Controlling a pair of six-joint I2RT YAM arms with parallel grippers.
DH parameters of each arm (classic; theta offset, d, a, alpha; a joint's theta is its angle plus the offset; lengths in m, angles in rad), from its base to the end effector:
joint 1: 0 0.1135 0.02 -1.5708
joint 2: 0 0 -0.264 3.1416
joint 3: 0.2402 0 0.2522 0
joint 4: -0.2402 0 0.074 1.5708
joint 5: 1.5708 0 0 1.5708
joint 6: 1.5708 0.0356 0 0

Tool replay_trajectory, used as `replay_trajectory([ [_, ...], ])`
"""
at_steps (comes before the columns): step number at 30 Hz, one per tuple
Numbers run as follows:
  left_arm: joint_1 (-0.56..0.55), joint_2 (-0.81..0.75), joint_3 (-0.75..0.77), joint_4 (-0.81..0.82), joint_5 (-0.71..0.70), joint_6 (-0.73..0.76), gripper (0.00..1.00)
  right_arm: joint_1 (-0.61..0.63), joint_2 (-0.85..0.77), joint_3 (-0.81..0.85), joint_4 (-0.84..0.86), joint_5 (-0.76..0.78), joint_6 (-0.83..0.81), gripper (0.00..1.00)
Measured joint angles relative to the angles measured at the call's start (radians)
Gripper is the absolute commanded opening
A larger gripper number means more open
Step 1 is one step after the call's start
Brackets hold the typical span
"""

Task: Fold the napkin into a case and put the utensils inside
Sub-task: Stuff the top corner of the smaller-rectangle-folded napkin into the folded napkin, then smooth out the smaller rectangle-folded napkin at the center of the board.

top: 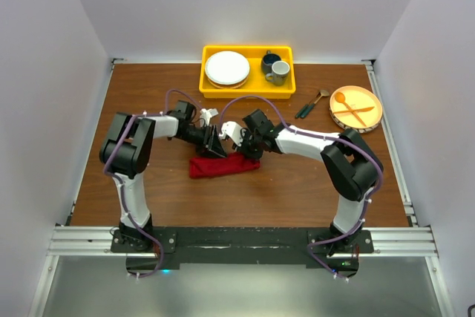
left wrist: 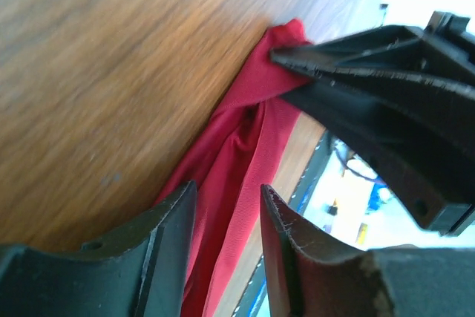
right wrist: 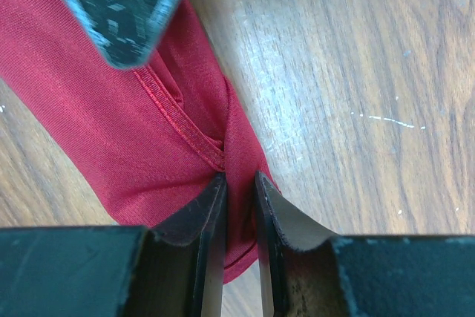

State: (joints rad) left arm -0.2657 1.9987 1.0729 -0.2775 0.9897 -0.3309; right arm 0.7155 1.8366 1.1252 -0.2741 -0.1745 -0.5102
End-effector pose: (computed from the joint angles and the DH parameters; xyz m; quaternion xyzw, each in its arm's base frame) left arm 0.3380 -0.1228 0.1067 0.0585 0.8676 -0.4935 0.0165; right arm 0.2785 0.2502 0.1628 -0.5692 0.7658 0.1124 0.2773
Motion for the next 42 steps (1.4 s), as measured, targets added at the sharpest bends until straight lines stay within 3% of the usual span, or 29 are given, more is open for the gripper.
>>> replay_trajectory([
  [5, 0.003, -0.022, 0.004, -0.072, -0.026, 0.092, 0.4, 0.0, 0.0, -0.002, 0.008, 0.0, -0.002, 0.22],
  [7, 0.003, -0.023, 0.007, -0.091, -0.034, 0.116, 0.33, 0.0, 0.0, -0.002, 0.008, -0.001, -0.003, 0.22],
  [12, -0.007, -0.023, 0.012, -0.127, -0.058, 0.161, 0.02, 0.0, 0.0, -0.002, 0.008, -0.001, -0.004, 0.22],
  [13, -0.01, -0.023, 0.012, -0.13, -0.06, 0.165, 0.0, 0.0, 0.0, -0.002, 0.008, -0.001, -0.005, 0.22],
  [31, -0.016, -0.033, 0.071, -0.088, -0.064, 0.158, 0.0, 0.0, -0.005, -0.01, 0.017, -0.001, -0.023, 0.23],
  [38, -0.004, 0.023, 0.059, -0.076, -0.084, 0.148, 0.0, 0.0, -0.005, -0.006, 0.007, 0.0, -0.017, 0.34],
  [42, -0.003, 0.027, 0.054, -0.064, -0.076, 0.134, 0.0, -0.001, -0.008, 0.016, -0.042, 0.0, 0.009, 0.48],
])
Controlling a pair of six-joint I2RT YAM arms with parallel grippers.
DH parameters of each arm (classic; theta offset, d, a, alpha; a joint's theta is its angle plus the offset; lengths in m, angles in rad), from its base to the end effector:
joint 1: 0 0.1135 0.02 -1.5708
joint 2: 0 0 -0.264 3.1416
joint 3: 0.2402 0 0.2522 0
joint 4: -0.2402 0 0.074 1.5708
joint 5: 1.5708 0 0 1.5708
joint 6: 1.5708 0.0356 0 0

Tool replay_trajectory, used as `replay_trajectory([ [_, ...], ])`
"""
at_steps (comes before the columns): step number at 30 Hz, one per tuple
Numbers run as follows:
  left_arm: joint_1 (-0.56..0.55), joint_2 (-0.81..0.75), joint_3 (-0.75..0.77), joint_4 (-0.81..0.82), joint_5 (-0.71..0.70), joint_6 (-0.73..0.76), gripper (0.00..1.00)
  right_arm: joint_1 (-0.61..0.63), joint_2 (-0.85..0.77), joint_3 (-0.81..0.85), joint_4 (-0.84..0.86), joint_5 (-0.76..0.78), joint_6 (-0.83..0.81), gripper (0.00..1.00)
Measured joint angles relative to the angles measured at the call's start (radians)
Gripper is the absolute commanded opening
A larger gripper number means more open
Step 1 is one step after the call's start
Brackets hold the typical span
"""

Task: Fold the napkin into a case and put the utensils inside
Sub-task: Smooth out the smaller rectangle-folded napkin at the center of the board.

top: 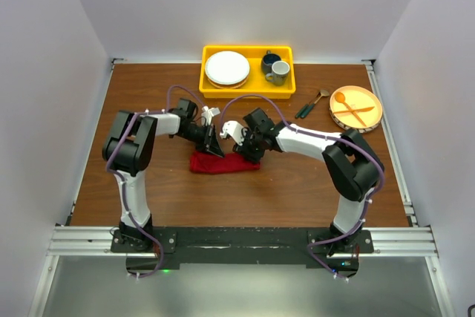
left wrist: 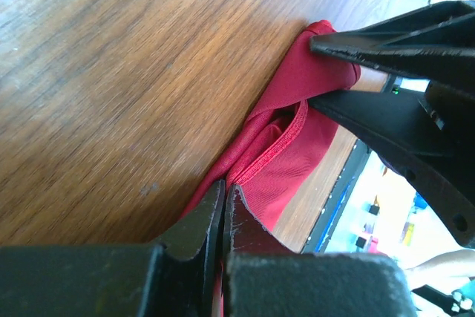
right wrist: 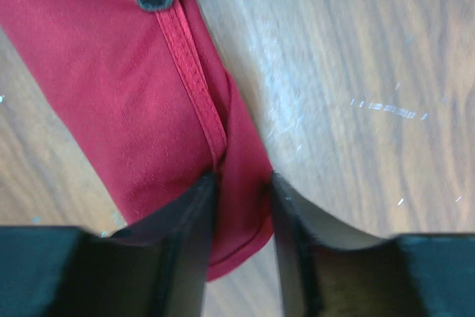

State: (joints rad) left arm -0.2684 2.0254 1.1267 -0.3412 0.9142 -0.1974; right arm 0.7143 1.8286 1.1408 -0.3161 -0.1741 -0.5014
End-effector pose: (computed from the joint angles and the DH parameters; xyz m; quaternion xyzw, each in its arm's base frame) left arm 0.3459 -0.1244 0.1058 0.1041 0.8819 -0.4577 0.0433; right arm 0.2780 0.2492 0.1676 -0.5662 0.7713 0.1126 0.2682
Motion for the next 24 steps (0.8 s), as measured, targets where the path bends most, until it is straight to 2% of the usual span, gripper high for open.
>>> replay_trajectory([
  [4, 0.002, 0.013, -0.001, 0.01, 0.023, -0.007, 0.0, -0.002, -0.029, 0.019, -0.06, 0.001, 0.024, 0.49],
  [12, 0.006, 0.024, -0.002, 0.019, 0.043, -0.025, 0.0, -0.002, -0.104, 0.035, -0.1, 0.003, 0.03, 0.42],
  [24, 0.006, 0.024, -0.003, 0.021, 0.044, -0.027, 0.0, 0.016, -0.085, 0.0, -0.088, 0.027, 0.005, 0.42],
])
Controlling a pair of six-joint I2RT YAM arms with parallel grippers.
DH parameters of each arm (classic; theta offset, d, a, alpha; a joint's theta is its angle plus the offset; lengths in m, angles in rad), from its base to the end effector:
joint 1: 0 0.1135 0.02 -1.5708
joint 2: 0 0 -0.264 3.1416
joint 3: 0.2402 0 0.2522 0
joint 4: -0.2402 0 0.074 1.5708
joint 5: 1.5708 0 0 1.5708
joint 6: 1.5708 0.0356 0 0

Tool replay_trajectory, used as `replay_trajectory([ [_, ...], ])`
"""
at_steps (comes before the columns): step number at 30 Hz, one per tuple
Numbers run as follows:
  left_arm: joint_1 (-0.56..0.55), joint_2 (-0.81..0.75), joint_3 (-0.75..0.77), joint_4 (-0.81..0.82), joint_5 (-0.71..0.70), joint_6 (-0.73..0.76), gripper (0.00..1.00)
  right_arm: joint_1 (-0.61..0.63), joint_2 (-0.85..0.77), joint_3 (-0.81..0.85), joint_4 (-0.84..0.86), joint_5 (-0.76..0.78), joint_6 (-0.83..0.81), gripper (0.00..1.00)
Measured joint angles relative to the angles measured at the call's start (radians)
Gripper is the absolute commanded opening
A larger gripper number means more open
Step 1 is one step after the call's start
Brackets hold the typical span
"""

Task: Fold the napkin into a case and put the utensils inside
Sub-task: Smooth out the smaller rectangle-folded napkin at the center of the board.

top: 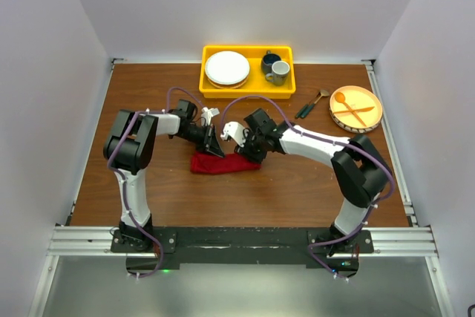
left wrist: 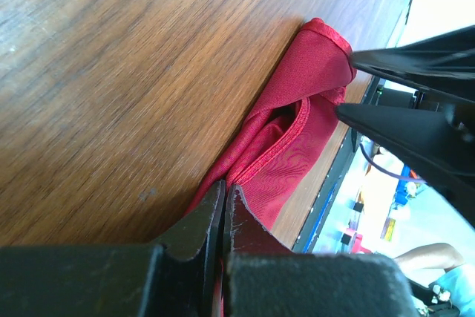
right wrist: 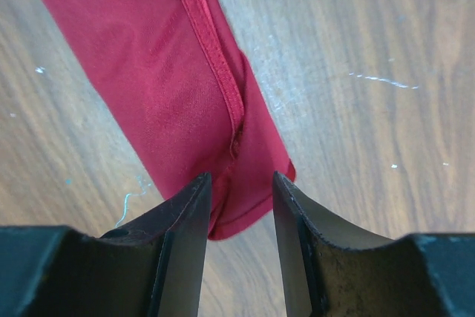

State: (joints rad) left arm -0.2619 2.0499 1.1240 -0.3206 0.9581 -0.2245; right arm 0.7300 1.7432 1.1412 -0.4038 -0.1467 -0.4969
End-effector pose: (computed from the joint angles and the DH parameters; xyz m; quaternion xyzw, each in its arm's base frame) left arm 0.3469 -0.1232 0.0985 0.0908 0.8742 -0.4760 0.0295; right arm 0.2645 0.2437 0.1921 -0.5681 0.7714 0.1022 0.2679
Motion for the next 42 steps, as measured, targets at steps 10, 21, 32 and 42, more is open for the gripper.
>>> replay_trajectory([
  [10, 0.001, 0.003, 0.0, 0.002, 0.006, 0.0, 0.0, 0.038, 0.041, -0.067, 0.117, 0.094, -0.018, 0.17],
  [21, 0.009, 0.013, 0.0, 0.003, 0.023, -0.001, 0.0, 0.063, 0.041, -0.1, 0.208, 0.242, -0.005, 0.0],
  [32, 0.013, 0.019, 0.0, 0.006, 0.032, -0.002, 0.0, 0.069, 0.036, -0.104, 0.205, 0.245, 0.017, 0.17],
  [42, 0.014, 0.019, 0.0, 0.006, 0.032, -0.002, 0.0, 0.066, 0.028, 0.057, 0.006, 0.181, 0.114, 0.31],
])
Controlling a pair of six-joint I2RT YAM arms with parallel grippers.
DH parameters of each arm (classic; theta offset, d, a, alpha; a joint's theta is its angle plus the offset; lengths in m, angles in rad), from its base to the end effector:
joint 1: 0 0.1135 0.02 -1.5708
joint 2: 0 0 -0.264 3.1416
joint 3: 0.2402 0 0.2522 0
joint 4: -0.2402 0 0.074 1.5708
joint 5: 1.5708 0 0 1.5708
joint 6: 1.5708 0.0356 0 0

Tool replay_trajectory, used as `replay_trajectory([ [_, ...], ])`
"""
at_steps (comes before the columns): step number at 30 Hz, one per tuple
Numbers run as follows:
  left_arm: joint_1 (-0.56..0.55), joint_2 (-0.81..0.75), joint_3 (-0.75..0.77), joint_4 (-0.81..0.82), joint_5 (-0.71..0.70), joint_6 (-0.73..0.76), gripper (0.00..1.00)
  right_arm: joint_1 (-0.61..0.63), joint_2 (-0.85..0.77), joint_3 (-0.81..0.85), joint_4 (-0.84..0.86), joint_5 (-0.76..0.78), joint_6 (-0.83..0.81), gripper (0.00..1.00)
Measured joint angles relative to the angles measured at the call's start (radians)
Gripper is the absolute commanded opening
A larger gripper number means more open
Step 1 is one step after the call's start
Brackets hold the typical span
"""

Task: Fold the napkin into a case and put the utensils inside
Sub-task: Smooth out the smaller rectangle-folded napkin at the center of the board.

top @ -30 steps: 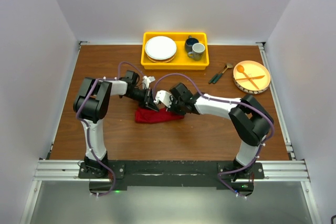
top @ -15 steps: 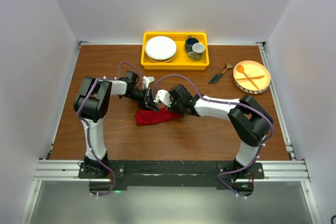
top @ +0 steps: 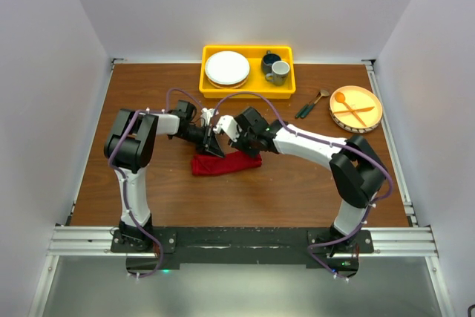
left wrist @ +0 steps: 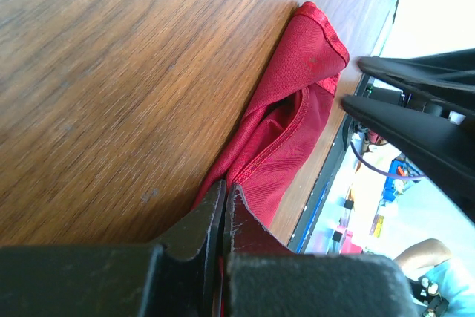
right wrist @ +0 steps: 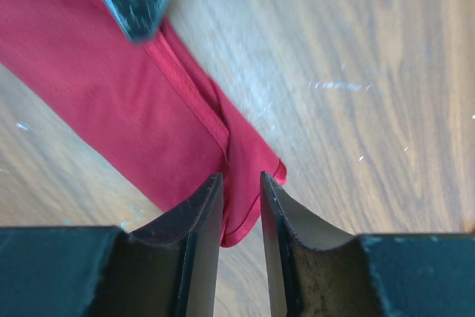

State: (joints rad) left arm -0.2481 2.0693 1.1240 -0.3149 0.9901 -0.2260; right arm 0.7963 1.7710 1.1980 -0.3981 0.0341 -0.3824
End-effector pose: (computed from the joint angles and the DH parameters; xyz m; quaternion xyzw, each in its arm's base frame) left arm 0.3483 -0.1189 0.0929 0.0831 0.8685 -0.4882 0.0221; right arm 0.2615 0.2656 0.1994 -0.5268 0.7969 0.0447 0.2924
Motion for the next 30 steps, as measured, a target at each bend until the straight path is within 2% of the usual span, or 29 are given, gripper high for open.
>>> replay_trajectory([
  [7, 0.0, 0.0, 0.0, 0.0, 0.0, 0.0, 0.0, -0.016, 0.0, 0.1, -0.062, -0.132, 0.081, 0.17],
  [14, 0.0, 0.0, 0.0, 0.001, 0.0, 0.0, 0.0, -0.018, 0.037, 0.101, -0.057, -0.262, 0.23, 0.15],
  [21, 0.0, 0.0, -0.003, 0.005, 0.003, 0.0, 0.0, -0.018, 0.113, 0.058, -0.005, -0.261, 0.347, 0.13],
  [22, 0.0, 0.0, -0.003, 0.008, 0.005, 0.0, 0.03, -0.019, 0.126, 0.056, 0.0, -0.259, 0.36, 0.13],
  [23, 0.001, 0.0, -0.005, 0.01, 0.006, 0.0, 0.14, -0.019, 0.14, 0.054, 0.004, -0.258, 0.372, 0.13],
  [25, 0.003, 0.0, -0.007, 0.013, 0.01, 0.002, 0.26, -0.02, 0.147, 0.055, 0.016, -0.259, 0.394, 0.12],
  [26, 0.004, 0.0, -0.008, 0.015, 0.014, 0.0, 0.36, -0.02, 0.148, 0.055, 0.018, -0.258, 0.403, 0.12],
  [30, 0.024, -0.029, -0.028, 0.035, 0.061, -0.008, 0.49, -0.021, 0.149, 0.048, 0.04, -0.259, 0.431, 0.12],
])
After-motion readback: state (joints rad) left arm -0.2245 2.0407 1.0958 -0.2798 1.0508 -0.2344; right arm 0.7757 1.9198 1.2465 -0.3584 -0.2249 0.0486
